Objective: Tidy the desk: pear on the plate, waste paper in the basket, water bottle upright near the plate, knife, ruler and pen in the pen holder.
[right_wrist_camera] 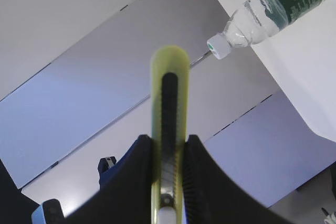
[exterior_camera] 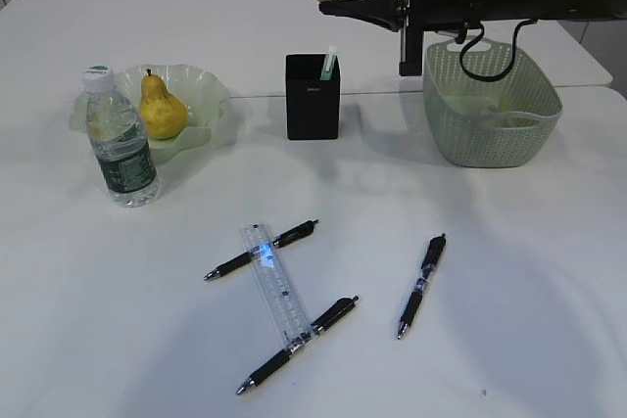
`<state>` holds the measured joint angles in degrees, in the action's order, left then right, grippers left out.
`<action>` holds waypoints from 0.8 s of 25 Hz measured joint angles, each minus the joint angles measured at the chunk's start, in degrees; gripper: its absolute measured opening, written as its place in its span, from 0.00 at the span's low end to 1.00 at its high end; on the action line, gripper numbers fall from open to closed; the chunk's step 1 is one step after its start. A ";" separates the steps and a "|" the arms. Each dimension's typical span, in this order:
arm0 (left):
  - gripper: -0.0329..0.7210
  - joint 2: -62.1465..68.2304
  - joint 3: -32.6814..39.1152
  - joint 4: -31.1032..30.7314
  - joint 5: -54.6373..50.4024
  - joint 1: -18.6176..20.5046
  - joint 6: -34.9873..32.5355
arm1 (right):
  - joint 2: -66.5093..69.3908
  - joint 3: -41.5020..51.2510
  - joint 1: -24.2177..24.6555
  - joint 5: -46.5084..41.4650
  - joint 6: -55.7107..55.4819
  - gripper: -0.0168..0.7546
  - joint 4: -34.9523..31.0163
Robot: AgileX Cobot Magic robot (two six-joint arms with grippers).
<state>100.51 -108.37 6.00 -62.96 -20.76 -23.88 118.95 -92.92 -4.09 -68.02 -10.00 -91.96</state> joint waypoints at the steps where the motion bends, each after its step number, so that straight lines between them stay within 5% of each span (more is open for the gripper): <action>1: 0.40 0.00 0.80 0.39 1.75 0.00 -0.73 | 0.00 0.00 0.00 0.00 0.00 0.19 0.00; 12: 0.36 -5.32 23.18 21.42 26.62 4.50 -15.19 | 0.00 0.00 0.00 0.00 0.21 0.19 -0.21; 17: 0.36 -8.96 36.69 45.85 40.17 5.10 -40.87 | 0.00 0.00 0.00 0.00 1.10 0.19 -0.32; 20: 0.36 -9.09 42.46 70.77 43.02 5.10 -65.12 | 0.00 0.00 0.00 0.00 2.06 0.19 -0.32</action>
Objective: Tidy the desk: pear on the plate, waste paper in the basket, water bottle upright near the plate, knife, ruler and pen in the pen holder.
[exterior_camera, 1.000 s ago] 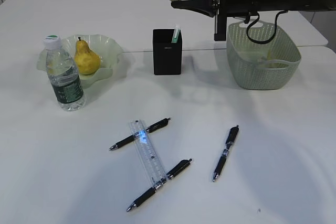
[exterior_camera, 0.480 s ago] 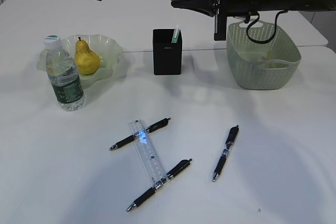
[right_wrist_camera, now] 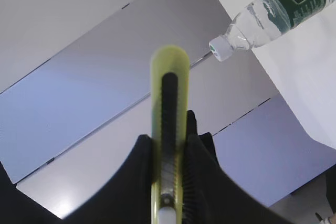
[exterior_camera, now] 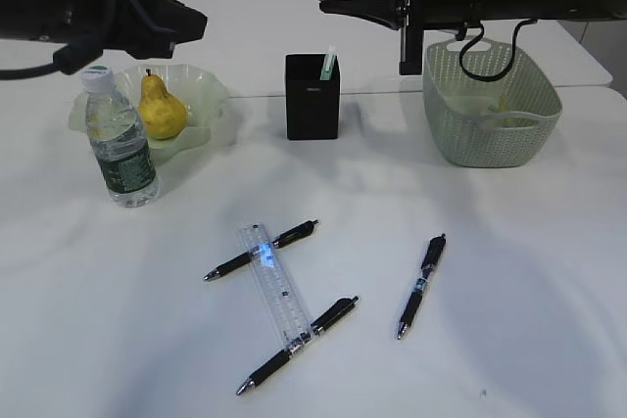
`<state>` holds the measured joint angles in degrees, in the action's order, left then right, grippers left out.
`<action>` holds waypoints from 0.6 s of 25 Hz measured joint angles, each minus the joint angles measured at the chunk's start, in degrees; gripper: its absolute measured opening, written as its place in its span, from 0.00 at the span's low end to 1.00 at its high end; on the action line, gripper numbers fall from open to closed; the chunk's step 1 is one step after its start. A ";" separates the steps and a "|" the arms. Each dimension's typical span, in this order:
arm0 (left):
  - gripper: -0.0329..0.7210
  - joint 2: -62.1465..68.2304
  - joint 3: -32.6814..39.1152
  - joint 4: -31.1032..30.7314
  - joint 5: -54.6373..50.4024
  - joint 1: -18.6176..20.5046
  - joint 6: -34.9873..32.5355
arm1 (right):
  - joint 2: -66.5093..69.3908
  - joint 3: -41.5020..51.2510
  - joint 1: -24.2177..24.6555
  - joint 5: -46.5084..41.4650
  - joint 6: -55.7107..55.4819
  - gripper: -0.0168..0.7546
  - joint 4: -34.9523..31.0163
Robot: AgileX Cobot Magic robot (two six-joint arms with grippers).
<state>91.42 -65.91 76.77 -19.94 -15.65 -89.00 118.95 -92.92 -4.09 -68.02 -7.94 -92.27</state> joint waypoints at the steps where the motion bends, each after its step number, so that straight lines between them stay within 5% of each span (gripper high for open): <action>1: 0.36 0.00 1.53 7.31 0.08 0.00 -7.26 | 0.00 0.00 0.00 0.00 0.25 0.19 0.00; 3: 0.36 0.00 4.57 19.43 -0.80 0.00 -20.87 | 0.00 0.00 0.00 0.10 0.50 0.19 0.00; 5: 0.35 0.21 5.98 23.18 -3.76 0.00 -26.48 | 0.00 0.00 0.00 0.10 0.59 0.19 -0.11; 15: 0.35 4.26 6.19 25.22 -17.18 0.00 -41.86 | 0.00 0.00 0.00 0.10 2.75 0.19 -0.20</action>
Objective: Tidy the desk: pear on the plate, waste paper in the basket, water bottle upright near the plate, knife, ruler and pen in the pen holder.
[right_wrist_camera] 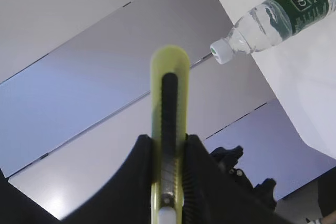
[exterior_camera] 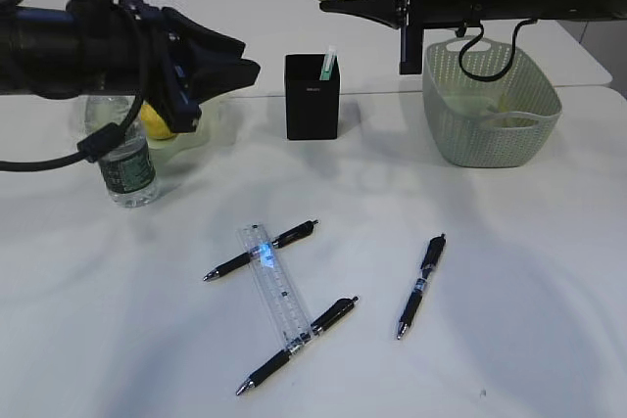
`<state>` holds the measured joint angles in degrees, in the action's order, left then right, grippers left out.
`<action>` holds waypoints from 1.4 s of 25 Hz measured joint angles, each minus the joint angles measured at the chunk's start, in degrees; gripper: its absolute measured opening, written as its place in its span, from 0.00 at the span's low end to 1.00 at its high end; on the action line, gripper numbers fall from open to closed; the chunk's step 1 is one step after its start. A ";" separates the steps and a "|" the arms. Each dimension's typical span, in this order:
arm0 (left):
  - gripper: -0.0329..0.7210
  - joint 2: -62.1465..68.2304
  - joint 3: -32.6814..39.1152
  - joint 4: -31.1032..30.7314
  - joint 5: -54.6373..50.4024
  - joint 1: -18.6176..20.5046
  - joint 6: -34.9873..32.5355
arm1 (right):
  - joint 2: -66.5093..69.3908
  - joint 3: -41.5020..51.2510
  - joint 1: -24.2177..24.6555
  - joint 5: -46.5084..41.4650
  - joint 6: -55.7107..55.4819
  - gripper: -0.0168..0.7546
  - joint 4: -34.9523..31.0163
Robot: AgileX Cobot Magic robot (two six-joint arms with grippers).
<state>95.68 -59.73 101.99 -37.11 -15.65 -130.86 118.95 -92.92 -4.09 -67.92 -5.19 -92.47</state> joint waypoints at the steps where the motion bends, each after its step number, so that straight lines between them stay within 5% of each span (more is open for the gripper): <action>1: 0.35 0.83 0.00 0.00 -0.36 0.00 -1.15 | 0.00 0.00 0.00 0.00 0.14 0.19 0.00; 11: 0.35 4.59 -3.15 0.00 -2.55 0.00 -3.72 | 0.00 0.00 0.00 0.00 -0.84 0.19 0.00; 21: 0.36 4.59 -4.27 0.00 -11.69 0.00 -19.77 | 0.00 0.00 0.00 0.00 -1.65 0.19 0.00; 35: 0.37 4.83 -8.83 -0.10 -11.11 0.00 -21.63 | 0.00 0.00 0.00 0.11 -1.65 0.19 -8.27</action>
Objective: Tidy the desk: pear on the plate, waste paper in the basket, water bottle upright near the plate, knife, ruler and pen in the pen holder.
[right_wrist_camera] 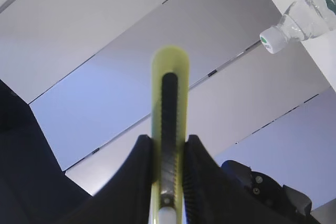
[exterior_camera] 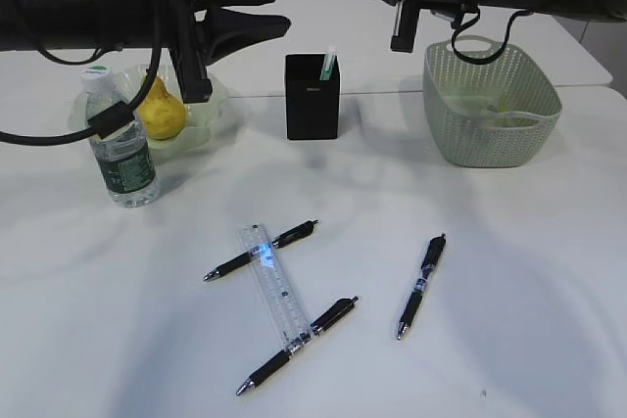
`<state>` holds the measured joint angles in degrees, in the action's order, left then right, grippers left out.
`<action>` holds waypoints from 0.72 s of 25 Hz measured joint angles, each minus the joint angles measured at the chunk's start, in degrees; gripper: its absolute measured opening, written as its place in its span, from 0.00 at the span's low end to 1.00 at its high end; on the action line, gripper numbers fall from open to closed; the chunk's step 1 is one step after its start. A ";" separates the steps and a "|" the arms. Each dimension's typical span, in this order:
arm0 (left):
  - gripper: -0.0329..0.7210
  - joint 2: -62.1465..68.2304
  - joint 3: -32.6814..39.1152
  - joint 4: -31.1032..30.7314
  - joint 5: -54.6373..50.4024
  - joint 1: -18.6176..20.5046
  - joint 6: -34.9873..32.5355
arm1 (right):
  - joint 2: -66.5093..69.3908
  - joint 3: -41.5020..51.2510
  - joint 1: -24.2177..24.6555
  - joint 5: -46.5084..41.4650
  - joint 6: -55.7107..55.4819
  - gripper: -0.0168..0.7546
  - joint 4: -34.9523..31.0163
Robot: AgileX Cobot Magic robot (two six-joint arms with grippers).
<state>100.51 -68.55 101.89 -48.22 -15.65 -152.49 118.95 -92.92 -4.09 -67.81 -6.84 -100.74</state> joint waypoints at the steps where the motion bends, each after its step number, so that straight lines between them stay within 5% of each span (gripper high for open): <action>1: 0.37 0.00 0.00 0.00 0.00 0.00 0.00 | 0.00 0.00 0.00 0.00 0.00 0.19 -0.03; 18: 0.37 0.00 0.00 0.00 0.00 0.00 -0.10 | 1.37 0.00 0.00 2.10 -0.10 0.19 0.50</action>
<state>100.51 -68.55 101.89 -48.22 -15.65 -152.59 120.32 -92.92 -4.09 -65.71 -6.94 -100.25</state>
